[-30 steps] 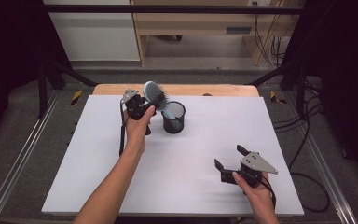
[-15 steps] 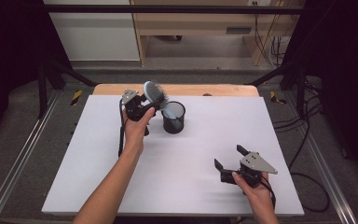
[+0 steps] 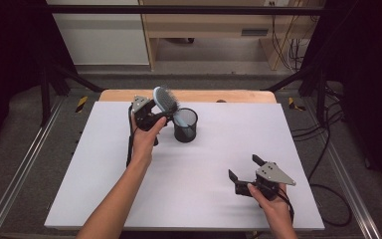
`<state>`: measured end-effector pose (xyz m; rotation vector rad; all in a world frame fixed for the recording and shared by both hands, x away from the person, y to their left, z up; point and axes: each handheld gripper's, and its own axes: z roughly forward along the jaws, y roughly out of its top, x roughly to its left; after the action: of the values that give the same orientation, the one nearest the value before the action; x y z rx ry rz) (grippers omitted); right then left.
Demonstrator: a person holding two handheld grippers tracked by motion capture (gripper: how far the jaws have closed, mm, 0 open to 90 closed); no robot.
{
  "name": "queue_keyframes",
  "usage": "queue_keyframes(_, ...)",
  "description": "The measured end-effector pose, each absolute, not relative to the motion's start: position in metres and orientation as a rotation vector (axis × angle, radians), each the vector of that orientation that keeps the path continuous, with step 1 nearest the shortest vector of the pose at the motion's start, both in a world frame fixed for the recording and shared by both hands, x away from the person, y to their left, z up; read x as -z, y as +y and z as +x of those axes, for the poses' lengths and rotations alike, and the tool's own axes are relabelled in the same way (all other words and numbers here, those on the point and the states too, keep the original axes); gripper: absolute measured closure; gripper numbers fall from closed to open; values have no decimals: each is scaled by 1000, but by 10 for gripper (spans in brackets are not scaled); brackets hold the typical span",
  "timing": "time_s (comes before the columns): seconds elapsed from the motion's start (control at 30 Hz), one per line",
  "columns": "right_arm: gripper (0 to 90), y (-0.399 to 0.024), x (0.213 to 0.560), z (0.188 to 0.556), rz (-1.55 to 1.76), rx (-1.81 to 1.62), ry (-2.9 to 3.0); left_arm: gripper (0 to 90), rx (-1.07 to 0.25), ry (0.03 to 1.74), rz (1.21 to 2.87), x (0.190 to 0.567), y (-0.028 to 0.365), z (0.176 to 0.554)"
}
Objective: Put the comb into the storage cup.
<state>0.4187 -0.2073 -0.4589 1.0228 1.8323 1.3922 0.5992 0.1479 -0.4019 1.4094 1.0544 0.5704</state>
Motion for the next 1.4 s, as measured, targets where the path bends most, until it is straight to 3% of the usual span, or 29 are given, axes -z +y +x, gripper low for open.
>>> queue_keyframes(1.4, 29, -206, 459, 419, 1019, -1394, 1841, 34, -592, 1045, 1398, 400, 153, 591)
